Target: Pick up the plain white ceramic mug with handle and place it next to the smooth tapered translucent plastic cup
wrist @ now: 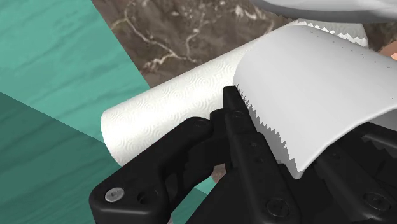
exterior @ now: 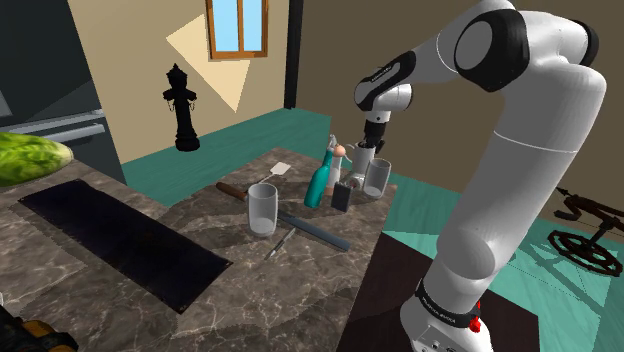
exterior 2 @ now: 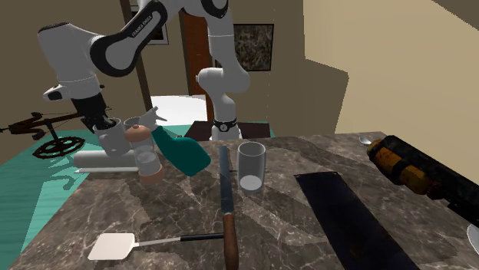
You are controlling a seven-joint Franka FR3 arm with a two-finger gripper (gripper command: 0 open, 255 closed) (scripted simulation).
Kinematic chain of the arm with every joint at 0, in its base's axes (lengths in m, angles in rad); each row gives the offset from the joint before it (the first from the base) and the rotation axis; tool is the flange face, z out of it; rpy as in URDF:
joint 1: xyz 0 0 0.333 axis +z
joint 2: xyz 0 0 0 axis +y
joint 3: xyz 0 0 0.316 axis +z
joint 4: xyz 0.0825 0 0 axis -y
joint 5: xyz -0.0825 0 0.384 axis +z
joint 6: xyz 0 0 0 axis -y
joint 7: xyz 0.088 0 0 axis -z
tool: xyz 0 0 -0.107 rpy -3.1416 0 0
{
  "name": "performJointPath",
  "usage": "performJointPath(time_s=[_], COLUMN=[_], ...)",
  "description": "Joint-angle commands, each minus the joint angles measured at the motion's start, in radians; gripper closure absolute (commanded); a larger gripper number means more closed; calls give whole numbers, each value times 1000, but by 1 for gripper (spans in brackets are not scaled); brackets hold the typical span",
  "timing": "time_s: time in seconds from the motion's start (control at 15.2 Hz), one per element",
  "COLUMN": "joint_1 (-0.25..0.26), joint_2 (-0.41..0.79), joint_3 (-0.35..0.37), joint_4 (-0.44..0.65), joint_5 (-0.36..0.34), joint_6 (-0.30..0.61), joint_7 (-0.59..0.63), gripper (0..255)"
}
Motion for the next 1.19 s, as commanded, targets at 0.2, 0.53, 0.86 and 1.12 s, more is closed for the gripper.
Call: performJointPath(time_s=[0.2,0.53,0.86,1.12], joint_1=[0,4,5,5], joint_2=[-1,-39,-48,-48], joint_3=[0,1,1,1], joint_4=[-3,63,81,81], joint_5=[-1,-21,-25,-25], joint_6=[1,-99,-125,-125], joint_7=[0,15,18,18], gripper=[0,0,0,0])
